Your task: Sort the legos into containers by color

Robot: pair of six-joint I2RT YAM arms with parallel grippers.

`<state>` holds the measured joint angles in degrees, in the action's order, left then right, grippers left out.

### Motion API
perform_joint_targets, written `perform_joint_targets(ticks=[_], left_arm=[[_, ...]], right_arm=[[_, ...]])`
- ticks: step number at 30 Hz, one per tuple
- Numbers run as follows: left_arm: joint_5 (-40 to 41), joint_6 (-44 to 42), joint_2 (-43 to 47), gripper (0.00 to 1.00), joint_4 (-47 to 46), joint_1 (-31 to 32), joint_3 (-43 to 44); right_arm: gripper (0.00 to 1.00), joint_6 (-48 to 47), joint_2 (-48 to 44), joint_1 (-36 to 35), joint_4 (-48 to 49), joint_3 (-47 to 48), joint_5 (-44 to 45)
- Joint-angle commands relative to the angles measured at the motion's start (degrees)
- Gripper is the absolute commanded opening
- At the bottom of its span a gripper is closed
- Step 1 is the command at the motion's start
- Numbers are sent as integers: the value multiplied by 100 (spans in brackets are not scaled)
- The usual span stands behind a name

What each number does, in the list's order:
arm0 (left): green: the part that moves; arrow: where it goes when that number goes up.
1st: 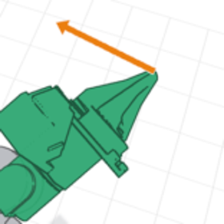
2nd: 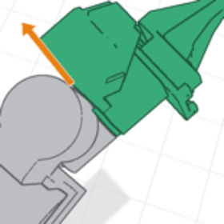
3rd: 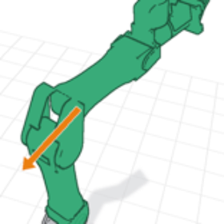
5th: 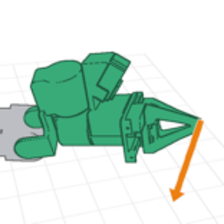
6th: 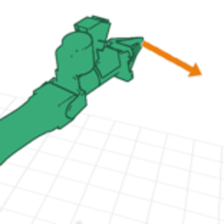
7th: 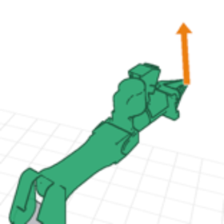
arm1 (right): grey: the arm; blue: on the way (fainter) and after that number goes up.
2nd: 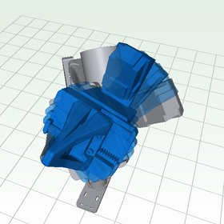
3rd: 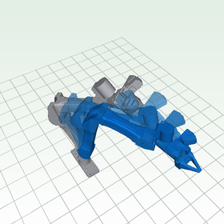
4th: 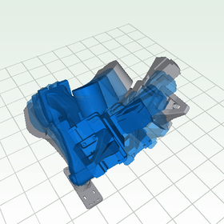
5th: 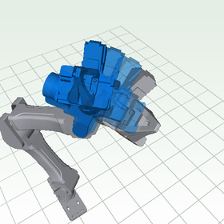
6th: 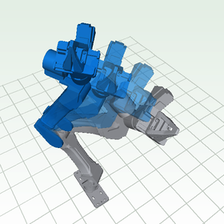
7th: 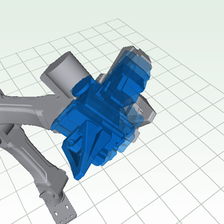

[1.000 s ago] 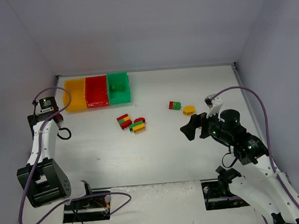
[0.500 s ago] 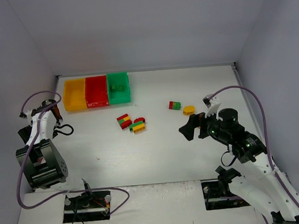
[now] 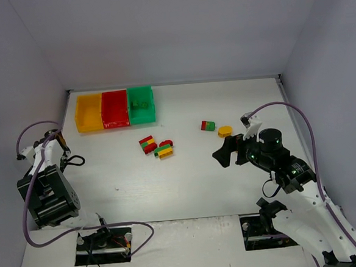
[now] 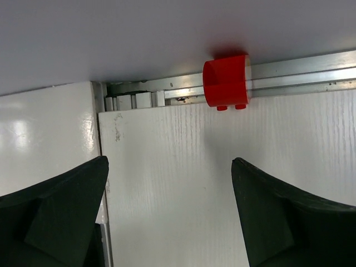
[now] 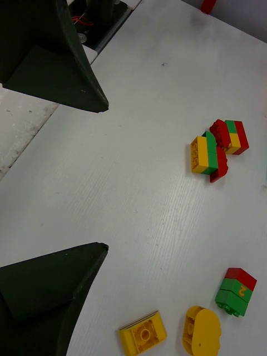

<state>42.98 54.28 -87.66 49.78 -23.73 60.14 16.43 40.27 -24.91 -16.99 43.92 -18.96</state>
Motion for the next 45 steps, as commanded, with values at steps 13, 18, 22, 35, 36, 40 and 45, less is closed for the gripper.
perform_joint_targets(ticks=[13,18,22,35,36,40,45], left_arm=[[-879,-506,73,83,-1550,-783,-275],[-1002,-699,-58,78,-1770,-791,-196],[-959,-1050,-111,67,-1761,-625,-20],[-1248,-5005,197,27,-1550,8,402],[-1292,-5285,144,27,-1550,-44,393],[-1652,-5840,-128,35,-1655,-185,280],[-1933,-6262,-146,50,-1753,-238,279]], right_arm=[[100,-8,394,-49,372,64,-169],[100,18,420,-41,407,46,-187],[100,18,438,-49,434,11,-178],[100,45,183,-49,469,-77,-169],[100,45,174,-49,478,-77,-169],[100,89,69,-49,460,-103,-204],[100,98,33,-49,425,-121,-327]])
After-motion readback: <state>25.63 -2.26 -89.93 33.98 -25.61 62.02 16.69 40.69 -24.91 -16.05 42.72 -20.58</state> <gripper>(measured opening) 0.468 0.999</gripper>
